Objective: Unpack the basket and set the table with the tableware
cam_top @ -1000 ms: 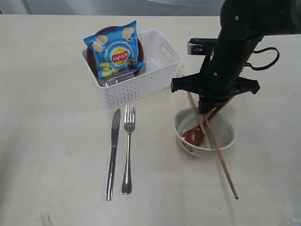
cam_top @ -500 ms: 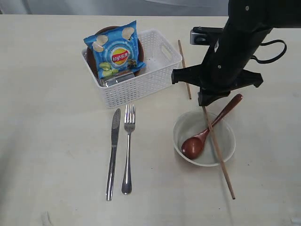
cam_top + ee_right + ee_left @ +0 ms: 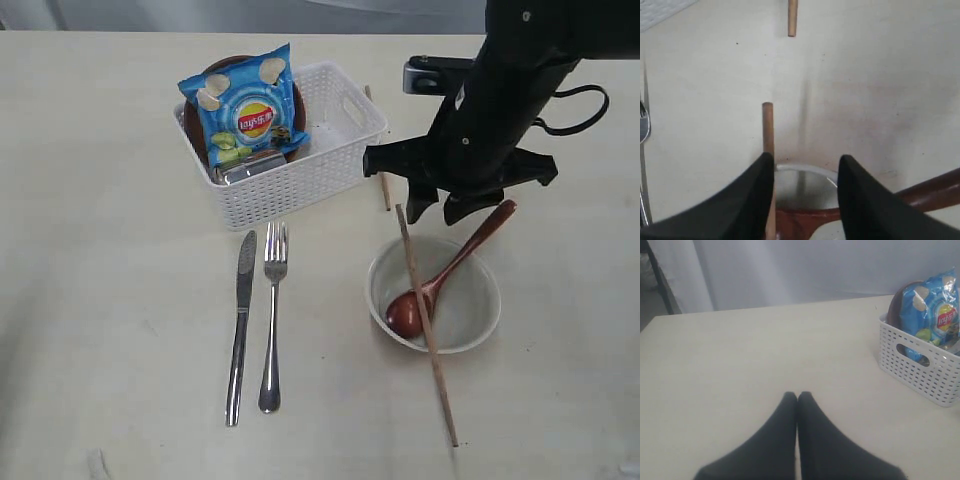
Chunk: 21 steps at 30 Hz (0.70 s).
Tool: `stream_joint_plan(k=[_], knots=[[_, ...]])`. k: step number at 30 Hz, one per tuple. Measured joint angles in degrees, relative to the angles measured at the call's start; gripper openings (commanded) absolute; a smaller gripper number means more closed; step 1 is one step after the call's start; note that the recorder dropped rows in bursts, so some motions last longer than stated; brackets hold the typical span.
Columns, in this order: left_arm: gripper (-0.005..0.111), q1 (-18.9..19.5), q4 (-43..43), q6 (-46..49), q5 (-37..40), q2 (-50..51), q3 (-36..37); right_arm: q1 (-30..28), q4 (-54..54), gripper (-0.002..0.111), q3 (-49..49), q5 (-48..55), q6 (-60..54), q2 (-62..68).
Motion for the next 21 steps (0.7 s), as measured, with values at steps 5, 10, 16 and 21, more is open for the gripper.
stream_joint_plan(k=[5,10,16,21], knots=[[0.0,0.0,0.0,0.0,0.0,0.0,0.0,0.0,0.0,0.041,-2.3,-0.8,-0.7,-1.5],[0.0,0.0,0.0,0.0,0.0,0.0,0.0,0.0,0.0,0.041,-7.6,-1.3,-0.9,-1.3],[0.0,0.0,0.0,0.0,0.0,0.0,0.0,0.0,0.1,0.041,-16.3,-0.4,-0.7,6.3],[0.0,0.0,0.0,0.0,0.0,0.0,0.0,-1.8,0.1,0.041,-25.0,3.6,1.0,14.0]])
